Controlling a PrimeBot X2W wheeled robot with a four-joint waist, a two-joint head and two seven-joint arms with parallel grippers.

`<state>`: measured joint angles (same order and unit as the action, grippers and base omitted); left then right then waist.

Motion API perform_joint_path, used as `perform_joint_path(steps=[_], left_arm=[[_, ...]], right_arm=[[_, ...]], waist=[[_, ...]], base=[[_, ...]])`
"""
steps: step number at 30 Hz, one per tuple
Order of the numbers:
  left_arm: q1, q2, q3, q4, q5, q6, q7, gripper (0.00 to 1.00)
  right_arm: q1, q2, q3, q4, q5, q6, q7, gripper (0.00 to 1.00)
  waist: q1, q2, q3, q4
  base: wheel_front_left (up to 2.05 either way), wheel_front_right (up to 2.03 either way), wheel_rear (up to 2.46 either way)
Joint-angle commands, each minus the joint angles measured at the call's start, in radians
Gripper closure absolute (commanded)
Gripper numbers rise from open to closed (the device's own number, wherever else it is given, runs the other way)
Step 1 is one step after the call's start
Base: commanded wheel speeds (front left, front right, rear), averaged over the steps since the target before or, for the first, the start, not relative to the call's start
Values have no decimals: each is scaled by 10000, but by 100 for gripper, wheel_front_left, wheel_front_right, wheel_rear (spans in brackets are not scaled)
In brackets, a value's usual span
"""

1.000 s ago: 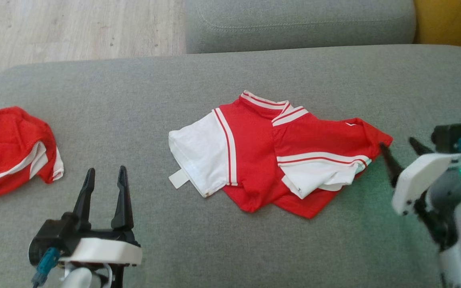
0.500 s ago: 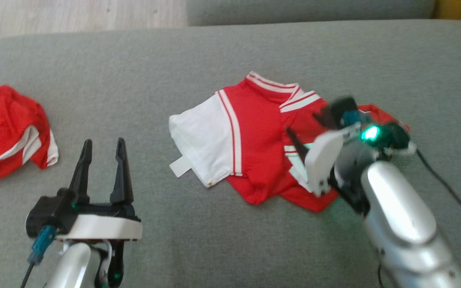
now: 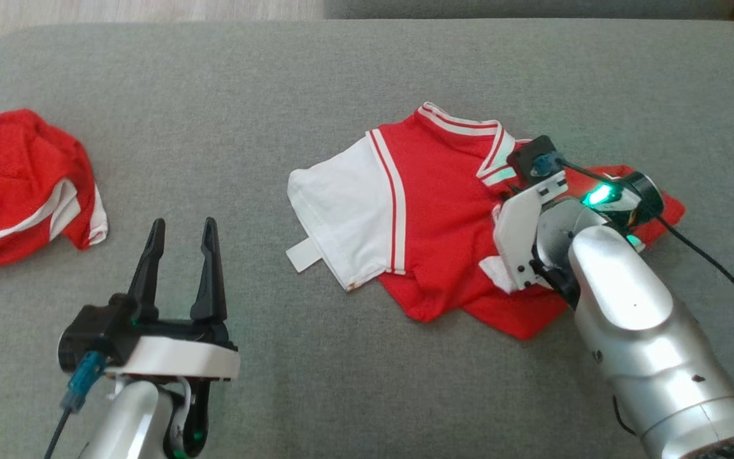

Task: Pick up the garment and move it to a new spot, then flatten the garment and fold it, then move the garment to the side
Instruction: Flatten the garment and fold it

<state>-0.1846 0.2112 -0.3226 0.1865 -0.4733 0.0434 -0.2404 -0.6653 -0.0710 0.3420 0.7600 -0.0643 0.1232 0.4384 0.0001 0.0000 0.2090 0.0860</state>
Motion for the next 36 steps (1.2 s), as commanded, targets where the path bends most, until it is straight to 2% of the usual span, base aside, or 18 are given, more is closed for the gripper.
perform_joint_path(steps=[1,6,8,11,18,21,25,27,30,34,36], left_arm=[[-521,135,360,-241,85,-14,-126,0],[-416,126,427,-166,53,12,-152,0],[-383,107,422,-151,46,9,-159,0],[-328,99,430,-118,38,8,-168,0],[-168,146,560,-232,41,116,-185,0],[-98,158,599,-300,38,149,-190,0],[24,154,626,-344,40,177,-195,0],[64,163,638,-349,37,182,-196,0],[181,193,682,-380,28,208,-199,0],[369,224,703,-453,17,243,-202,0],[458,247,701,-468,1,252,-202,0]], right_arm=[[-341,205,-62,-214,-85,75,-208,100],[-429,206,-421,-57,-164,75,-368,100],[-475,206,-496,-197,212,75,-624,100],[-613,207,182,-945,1970,75,-994,100],[-1707,207,2312,-3985,7442,75,-1264,100],[-2538,207,2747,-4725,9362,75,-2065,100],[-3776,207,2875,-4723,11084,75,-3699,100],[-4017,207,2862,-4578,11360,75,-4061,100],[-4332,208,2699,-3706,11560,75,-4669,100],[-3715,153,1936,-2170,10696,75,-4842,100],[-2992,-127,1572,-1645,10301,75,-4727,100]], waist=[[-1,0,-75,-72],[-1,0,-282,-262],[-1,0,-374,-297],[-1,0,-528,-359],[-1,0,-806,-557],[-1,0,-884,-587],[-1,0,-1014,-584],[-1,0,-1042,-593],[-1,0,-1101,-640],[-1,0,-1133,-757],[-1,0,-1134,-837]], base=[[0,0,0],[0,0,0],[0,0,0],[0,0,0],[0,0,0],[0,0,0],[0,0,0],[0,0,0],[0,0,0],[0,0,0],[0,0,0]])
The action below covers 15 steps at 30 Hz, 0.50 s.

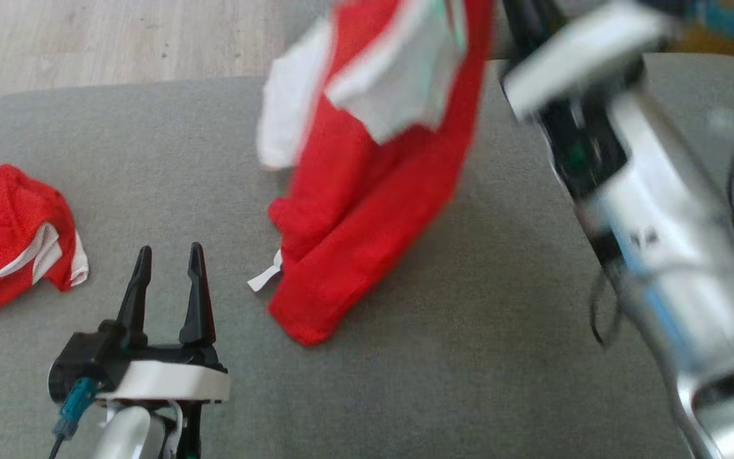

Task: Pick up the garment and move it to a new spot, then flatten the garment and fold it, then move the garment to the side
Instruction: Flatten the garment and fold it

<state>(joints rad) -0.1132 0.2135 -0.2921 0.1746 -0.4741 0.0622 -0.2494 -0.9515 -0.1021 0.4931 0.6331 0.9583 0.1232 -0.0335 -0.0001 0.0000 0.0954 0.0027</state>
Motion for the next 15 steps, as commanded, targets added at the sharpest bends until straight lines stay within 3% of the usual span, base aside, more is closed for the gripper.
perform_joint_path(steps=[1,9,15], left_arm=[[-227,232,390,-357,3,67,-112,0],[-257,317,421,-465,-24,129,-105,0],[-257,395,529,-556,-61,242,-103,0]], right_arm=[[298,5,-98,-166,-112,75,73,100],[3654,-1662,-1202,197,-1460,75,649,100],[5265,-2752,-1906,-171,-3152,75,2108,100]], waist=[[1,0,1,-36],[1,0,174,-338],[1,0,302,-615]], base=[[0,0,0],[0,0,0],[0,0,0]])
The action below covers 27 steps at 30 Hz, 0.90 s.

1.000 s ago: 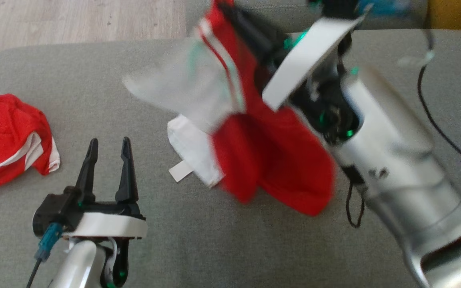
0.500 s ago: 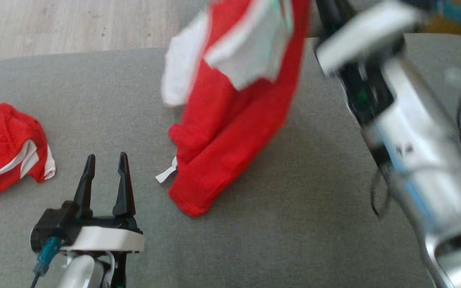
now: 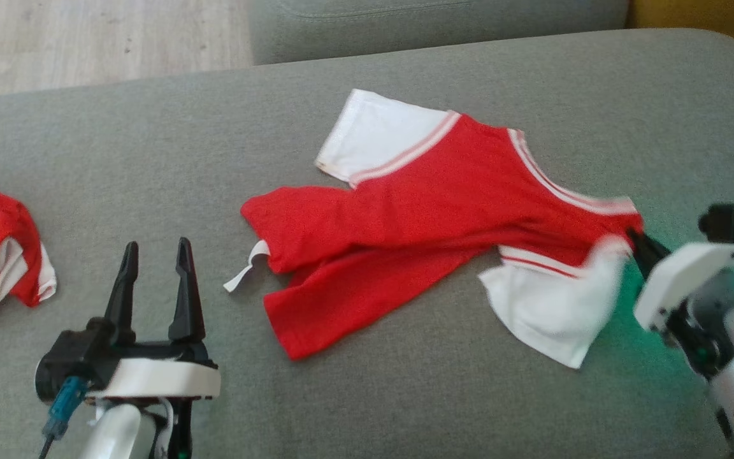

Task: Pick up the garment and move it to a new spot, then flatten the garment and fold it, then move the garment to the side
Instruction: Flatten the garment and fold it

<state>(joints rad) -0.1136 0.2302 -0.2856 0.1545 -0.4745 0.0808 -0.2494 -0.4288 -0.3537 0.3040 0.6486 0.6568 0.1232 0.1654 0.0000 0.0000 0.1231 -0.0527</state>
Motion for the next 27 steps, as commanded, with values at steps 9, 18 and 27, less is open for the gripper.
perform_joint_path(steps=[9,18,27], left_arm=[[-296,317,410,-441,-80,75,-67,0],[-438,441,358,-720,-28,129,20,0],[-1052,219,-38,-585,69,-75,51,0]], right_arm=[[1107,434,-2008,-3480,-3404,75,1520,0],[-161,1760,-396,-4626,-3526,75,3187,0],[-2641,2045,2456,-2046,-2836,75,3933,0]], waist=[[0,0,-9,-113],[0,0,415,92],[0,0,1062,1061]], base=[[0,0,0],[0,0,0],[0,0,0]])
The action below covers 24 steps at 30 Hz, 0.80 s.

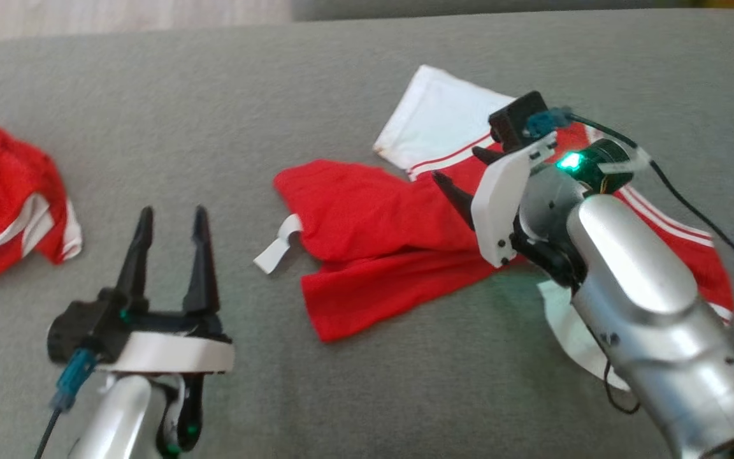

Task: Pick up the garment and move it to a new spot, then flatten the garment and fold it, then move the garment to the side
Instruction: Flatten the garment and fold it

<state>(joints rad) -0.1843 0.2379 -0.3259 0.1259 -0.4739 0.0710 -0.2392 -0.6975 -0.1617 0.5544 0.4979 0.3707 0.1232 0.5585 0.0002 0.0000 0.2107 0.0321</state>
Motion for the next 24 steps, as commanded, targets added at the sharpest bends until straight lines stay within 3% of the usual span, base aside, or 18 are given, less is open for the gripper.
perform_joint_path(steps=[1,11,12,13,18,24], left_arm=[[-426,105,300,-248,76,-26,-55,0],[-1015,-346,-198,325,182,-411,-139,0],[-1044,-378,-211,360,194,-426,-148,0],[-1069,-405,-221,384,205,-441,-157,0],[-1093,-468,-185,412,257,-485,-190,0],[-1082,-517,-140,386,318,-548,-210,0]], right_arm=[[-185,119,143,-152,49,75,82,0],[-1553,-391,2122,2528,729,75,858,0],[-1634,-449,2178,2758,785,75,903,57],[-1730,-505,2262,2915,791,75,840,100],[-2351,-639,1649,3744,522,75,-484,100],[-3484,-586,-316,4992,-733,75,-3130,100]], waist=[[-2,0,258,356],[-2,0,635,1491],[-2,0,653,1554],[-2,0,669,1611],[-2,0,748,1749],[-2,0,827,1873]], base=[[0,0,0],[0,0,0],[0,0,0],[0,0,0],[0,0,0],[0,0,0]])
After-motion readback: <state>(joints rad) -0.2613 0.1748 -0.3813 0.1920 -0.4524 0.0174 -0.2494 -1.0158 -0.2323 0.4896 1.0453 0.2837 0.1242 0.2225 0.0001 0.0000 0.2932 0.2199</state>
